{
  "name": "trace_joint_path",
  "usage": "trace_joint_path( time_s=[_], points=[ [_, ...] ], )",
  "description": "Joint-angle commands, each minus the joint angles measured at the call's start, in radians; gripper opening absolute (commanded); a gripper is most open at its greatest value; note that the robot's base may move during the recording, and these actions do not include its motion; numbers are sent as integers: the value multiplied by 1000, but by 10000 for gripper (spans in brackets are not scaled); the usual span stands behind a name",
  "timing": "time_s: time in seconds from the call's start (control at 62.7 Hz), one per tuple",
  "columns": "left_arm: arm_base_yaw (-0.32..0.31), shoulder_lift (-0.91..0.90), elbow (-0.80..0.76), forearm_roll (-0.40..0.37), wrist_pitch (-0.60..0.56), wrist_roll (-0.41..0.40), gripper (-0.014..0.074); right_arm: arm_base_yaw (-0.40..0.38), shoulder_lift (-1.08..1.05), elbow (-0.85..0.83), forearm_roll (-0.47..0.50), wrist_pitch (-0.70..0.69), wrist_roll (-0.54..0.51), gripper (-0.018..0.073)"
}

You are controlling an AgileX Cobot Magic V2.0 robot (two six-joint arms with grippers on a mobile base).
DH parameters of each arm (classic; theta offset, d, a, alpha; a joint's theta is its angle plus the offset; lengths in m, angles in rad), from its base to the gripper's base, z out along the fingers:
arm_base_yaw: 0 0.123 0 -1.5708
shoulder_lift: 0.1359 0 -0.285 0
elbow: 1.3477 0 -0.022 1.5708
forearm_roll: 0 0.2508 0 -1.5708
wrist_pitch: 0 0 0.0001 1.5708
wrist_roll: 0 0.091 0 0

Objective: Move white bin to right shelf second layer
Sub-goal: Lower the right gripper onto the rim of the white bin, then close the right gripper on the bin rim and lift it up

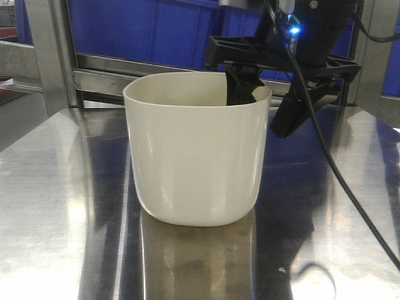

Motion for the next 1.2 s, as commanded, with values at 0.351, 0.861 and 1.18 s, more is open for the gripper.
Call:
trace_joint_path(
  time_s=[0.351,0.861,1.18],
  points=[
    [-3,-14,37,-6,-85,-3,85,2,-74,-35,0,-87,-6,52],
    [-3,-14,37,-6,-85,-3,85,-151,-425,20,-44,-140,-6,57],
    [-3,-14,37,-6,-85,-3,85,-328,-713,257,-43,-142,-6,57]
  ],
)
